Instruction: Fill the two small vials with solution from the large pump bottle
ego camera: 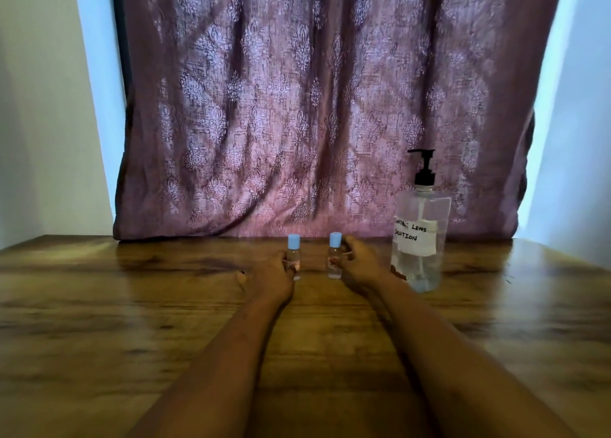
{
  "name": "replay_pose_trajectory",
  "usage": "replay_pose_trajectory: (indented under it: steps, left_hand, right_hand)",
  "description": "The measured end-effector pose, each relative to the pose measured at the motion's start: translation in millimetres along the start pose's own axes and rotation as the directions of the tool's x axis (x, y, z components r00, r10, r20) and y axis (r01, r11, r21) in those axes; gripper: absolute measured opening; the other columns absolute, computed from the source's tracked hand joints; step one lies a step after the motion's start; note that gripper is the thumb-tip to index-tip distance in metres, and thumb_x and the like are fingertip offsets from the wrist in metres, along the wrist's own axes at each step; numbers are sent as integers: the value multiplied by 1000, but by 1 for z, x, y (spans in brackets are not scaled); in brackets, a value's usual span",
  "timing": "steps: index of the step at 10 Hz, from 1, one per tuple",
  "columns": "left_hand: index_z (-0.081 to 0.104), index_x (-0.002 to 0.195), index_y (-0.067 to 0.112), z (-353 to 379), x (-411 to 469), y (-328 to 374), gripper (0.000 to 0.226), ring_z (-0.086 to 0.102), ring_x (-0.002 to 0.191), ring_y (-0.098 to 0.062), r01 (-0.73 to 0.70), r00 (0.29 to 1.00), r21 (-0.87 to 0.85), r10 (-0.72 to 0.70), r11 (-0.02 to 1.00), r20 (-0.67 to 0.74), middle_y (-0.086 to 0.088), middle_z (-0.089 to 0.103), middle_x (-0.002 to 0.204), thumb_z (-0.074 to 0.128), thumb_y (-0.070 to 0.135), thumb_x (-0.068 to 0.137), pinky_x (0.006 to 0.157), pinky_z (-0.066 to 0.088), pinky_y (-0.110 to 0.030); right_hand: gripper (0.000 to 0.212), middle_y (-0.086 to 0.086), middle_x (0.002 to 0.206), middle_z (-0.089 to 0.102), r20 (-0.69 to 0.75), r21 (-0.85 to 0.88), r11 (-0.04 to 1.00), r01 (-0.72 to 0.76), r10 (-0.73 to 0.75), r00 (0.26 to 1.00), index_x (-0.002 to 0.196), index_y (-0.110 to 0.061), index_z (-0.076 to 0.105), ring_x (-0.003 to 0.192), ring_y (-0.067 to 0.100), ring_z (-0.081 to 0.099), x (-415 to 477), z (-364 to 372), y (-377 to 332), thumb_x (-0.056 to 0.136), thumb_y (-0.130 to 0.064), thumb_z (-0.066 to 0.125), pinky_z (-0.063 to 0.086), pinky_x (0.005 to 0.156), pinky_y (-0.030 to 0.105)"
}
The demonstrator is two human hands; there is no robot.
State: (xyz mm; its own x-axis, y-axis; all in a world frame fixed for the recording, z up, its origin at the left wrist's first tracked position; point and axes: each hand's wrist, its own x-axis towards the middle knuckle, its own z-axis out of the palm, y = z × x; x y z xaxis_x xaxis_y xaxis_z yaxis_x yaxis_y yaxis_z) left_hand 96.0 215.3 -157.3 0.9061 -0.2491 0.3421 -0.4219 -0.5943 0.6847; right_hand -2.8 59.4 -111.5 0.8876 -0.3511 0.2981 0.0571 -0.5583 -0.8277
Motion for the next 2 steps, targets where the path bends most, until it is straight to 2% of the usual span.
replay_pose_trajectory:
  steps: [1, 2]
  left_hand:
    - [58, 102, 39, -1, -1, 1, 24, 63, 100, -24, 5, 1000, 5, -5, 1000, 4, 5, 71, 103, 56, 48, 79, 99, 40, -59]
    - [55, 115, 34, -8, -4, 3, 44, 60, 106, -27, 38, 998, 60, -36, 997, -44, 0, 68, 114, 65, 49, 75, 99, 41, -57]
  right_hand:
    - [51, 6, 124, 54, 12, 4, 1000, -2, 2, 1000, 136, -13, 39, 96, 15, 55, -5, 0, 0, 89, -4, 56, 50, 70, 19]
    - [78, 2, 134, 40, 38, 214, 976, -39, 32, 999, 147, -20, 14, 90, 10, 55, -13, -2, -6, 86, 3, 57, 53, 61, 16]
